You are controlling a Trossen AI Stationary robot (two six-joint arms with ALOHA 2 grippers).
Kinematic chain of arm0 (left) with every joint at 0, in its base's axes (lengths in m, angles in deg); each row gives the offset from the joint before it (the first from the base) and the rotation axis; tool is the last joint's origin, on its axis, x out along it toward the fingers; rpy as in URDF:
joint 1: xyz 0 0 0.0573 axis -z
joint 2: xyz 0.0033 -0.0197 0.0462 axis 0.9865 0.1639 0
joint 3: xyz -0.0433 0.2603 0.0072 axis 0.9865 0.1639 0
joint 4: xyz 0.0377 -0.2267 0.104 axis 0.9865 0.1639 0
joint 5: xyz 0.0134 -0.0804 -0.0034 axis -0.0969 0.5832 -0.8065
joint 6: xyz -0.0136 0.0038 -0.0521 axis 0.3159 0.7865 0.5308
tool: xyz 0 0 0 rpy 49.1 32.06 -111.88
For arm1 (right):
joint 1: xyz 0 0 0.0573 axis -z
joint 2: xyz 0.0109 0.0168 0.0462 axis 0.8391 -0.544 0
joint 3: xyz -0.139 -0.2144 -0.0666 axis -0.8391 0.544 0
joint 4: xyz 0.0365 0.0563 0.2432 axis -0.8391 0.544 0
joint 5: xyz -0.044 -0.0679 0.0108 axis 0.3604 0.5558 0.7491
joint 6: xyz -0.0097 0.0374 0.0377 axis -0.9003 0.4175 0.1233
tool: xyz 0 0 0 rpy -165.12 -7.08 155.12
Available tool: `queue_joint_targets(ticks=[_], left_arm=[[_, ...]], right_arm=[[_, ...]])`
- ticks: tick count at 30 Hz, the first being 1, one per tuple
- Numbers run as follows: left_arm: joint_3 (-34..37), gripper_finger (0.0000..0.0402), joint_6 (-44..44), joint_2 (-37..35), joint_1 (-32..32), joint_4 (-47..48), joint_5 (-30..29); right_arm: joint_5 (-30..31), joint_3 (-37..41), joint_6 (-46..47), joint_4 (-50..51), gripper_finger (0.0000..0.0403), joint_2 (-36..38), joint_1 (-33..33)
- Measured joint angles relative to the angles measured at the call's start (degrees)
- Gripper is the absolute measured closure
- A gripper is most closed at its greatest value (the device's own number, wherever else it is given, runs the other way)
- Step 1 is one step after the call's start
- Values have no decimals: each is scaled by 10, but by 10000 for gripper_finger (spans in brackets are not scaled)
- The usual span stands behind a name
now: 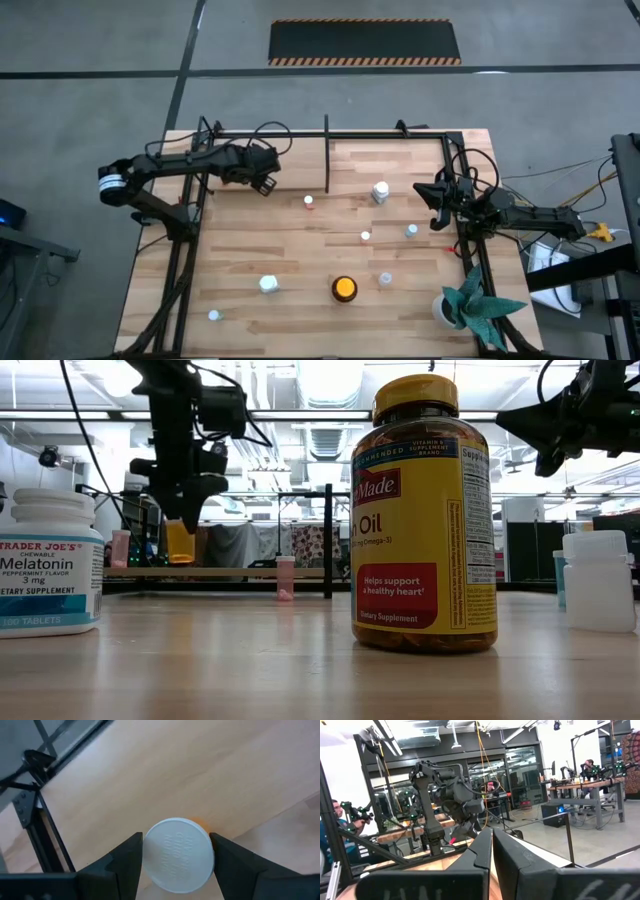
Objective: Pick and place medicine bottles onto shelf by color
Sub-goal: Put the orange pill bottle on the shelf
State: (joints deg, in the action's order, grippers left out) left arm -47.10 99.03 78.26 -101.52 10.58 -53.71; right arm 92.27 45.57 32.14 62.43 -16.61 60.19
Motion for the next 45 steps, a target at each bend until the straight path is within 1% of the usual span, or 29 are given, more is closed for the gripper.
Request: queue_joint_targets(ticks=[4, 10, 15, 30, 45], left_arm=[[3, 211, -27, 0, -4, 1, -1], [5, 211, -30, 0, -6, 1, -1], [5, 211, -54, 0, -11, 0, -1], [8, 211, -61, 0, -13, 0, -2], [15, 211, -89, 0, -16, -15, -5]], right_arm=[[0, 0, -1, 0, 394, 0, 0], [0, 0, -7, 0, 394, 0, 0], [0, 0, -7, 0, 394, 0, 0], [0, 0, -5, 0, 394, 0, 0], [0, 0, -5, 0, 394, 0, 0]])
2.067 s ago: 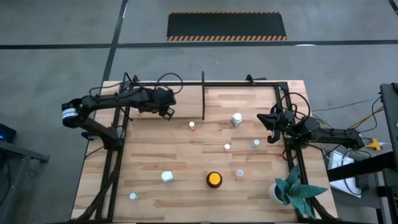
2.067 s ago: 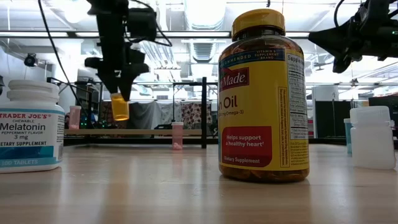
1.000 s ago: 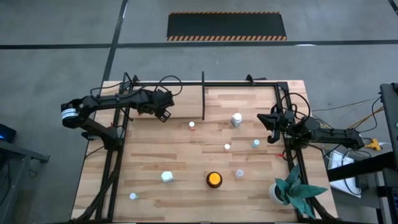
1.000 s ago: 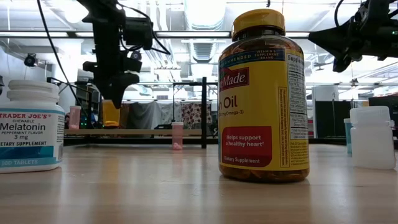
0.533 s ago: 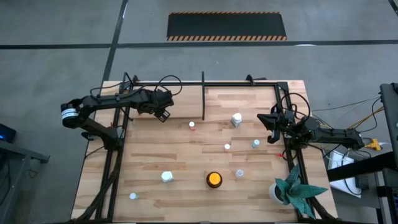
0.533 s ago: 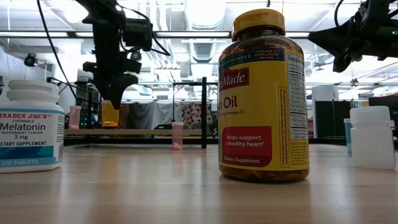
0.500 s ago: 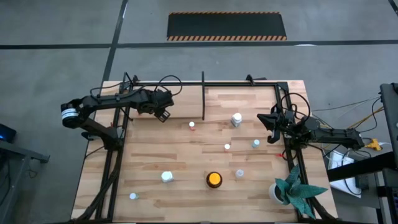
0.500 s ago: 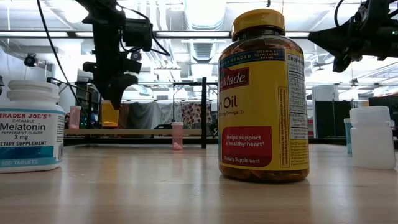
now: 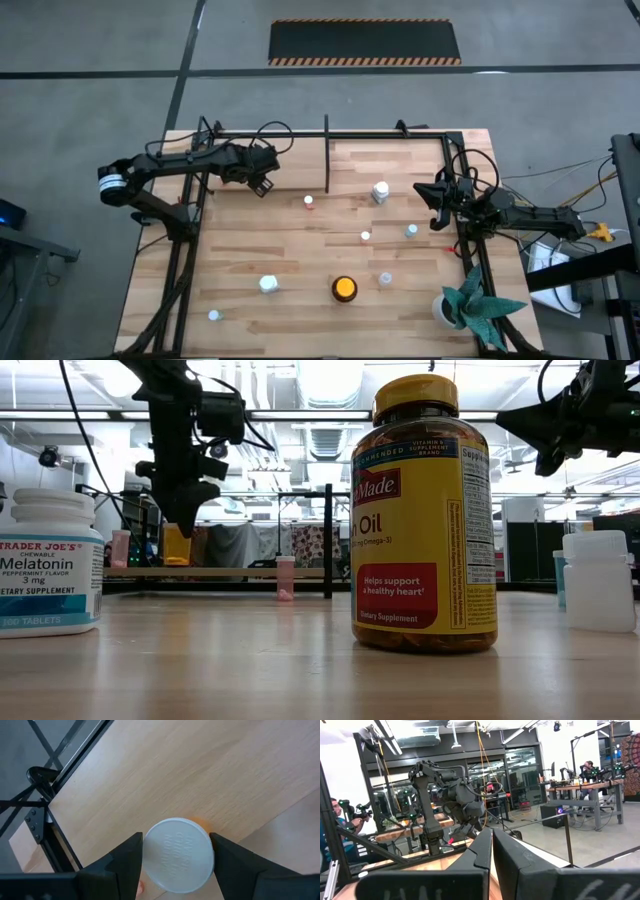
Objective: Pick and place medicine bottles onto shelf by color
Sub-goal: Put the orange pill bottle on the shelf
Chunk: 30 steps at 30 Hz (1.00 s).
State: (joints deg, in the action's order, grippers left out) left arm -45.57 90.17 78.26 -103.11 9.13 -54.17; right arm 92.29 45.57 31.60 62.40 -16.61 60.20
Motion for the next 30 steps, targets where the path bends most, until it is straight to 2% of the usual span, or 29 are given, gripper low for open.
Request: queue_joint_targets(ticks=[17, 24, 30], left_arm=[[0, 210, -1, 0, 0, -3, 0], [0, 177, -1, 0, 0, -3, -10], [0, 172, -1, 0, 0, -1, -10]], right_arm=[[0, 0, 0, 0, 394, 0, 0], [0, 0, 0, 0, 394, 0, 0], [0, 0, 0, 0, 394, 0, 0]])
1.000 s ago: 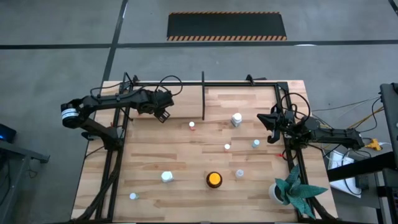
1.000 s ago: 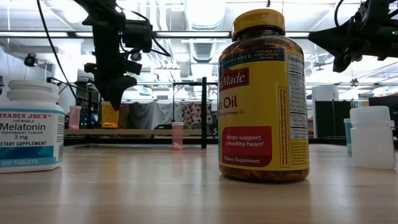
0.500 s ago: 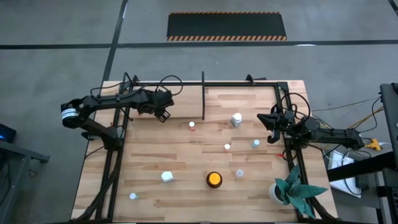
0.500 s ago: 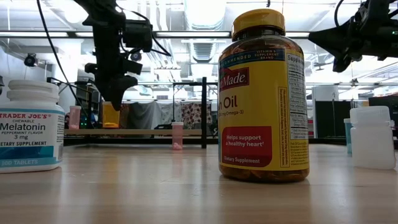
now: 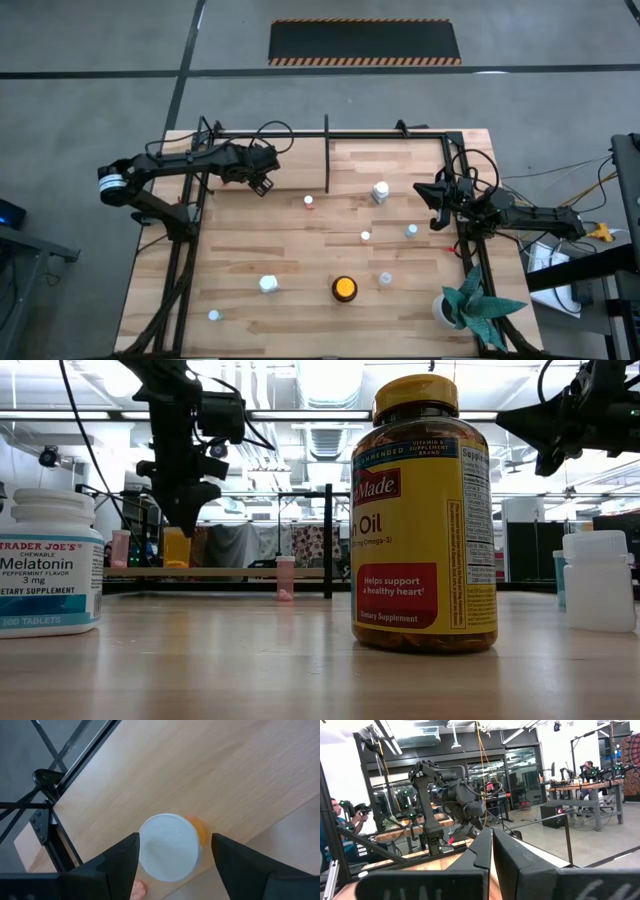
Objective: Pick and place medicine bottles onto shelf by color
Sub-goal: Put the orange pill bottle on the shelf, then put the top pink pill bottle on the shelf
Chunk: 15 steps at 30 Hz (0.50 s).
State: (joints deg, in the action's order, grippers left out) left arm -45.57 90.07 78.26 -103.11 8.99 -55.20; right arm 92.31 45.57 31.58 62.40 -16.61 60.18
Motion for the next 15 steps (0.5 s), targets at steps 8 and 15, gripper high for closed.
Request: queue_joint_targets(ticks=[8, 15], left_arm=[[-45, 171, -10, -1, 5, 24, 43], [-122, 171, 5, -2, 25, 20, 174]], right_arm=[[0, 0, -1, 0, 394, 0, 0], [0, 0, -7, 0, 394, 0, 0]])
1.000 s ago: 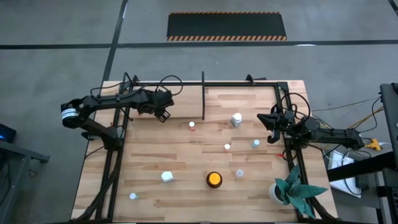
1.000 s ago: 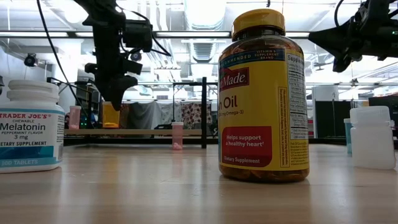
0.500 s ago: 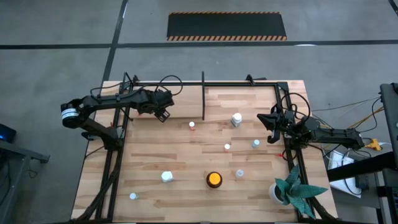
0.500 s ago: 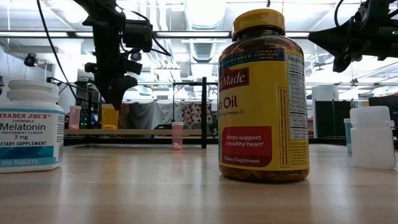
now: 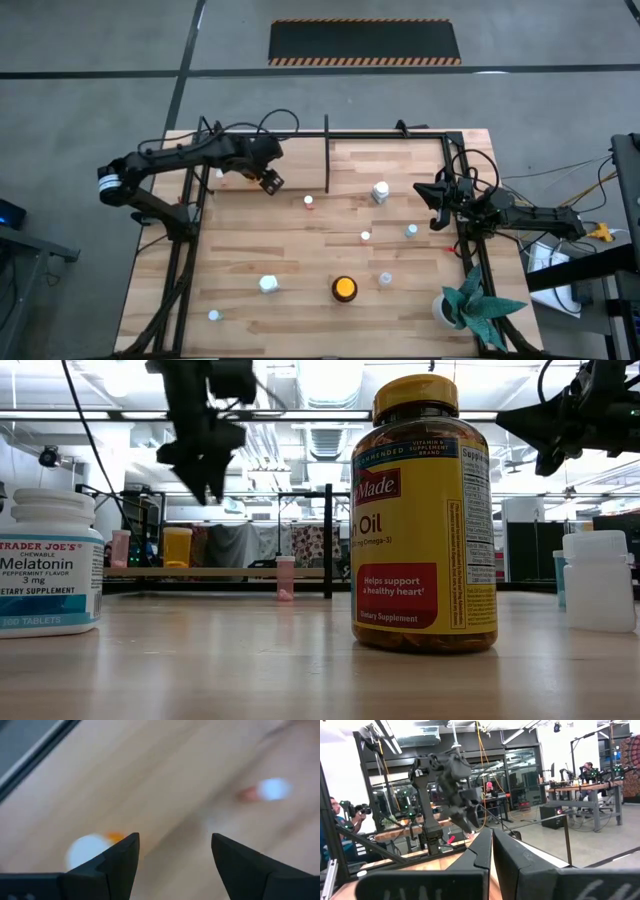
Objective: Pick and place medicine bottles onto shelf by color
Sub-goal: Put the top pink pill bottle on the shelf
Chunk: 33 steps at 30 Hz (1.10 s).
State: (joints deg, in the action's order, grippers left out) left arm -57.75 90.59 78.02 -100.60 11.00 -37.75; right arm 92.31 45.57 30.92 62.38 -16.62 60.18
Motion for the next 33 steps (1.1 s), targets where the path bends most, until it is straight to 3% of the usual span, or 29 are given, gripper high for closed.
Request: queue_joint_targets(ticks=[8, 15, 23, 33], left_arm=[[-17, 171, 0, 0, 108, -106, 16], [10, 171, -35, 3, 184, -244, 7], [83, 171, -105, 4, 199, -374, 2], [230, 171, -150, 13, 196, -576, -39]], right_arm=[[0, 0, -2, 0, 394, 0, 0], [0, 0, 1, 0, 394, 0, 0], [0, 0, 6, 0, 394, 0, 0], [0, 0, 7, 0, 394, 0, 0]])
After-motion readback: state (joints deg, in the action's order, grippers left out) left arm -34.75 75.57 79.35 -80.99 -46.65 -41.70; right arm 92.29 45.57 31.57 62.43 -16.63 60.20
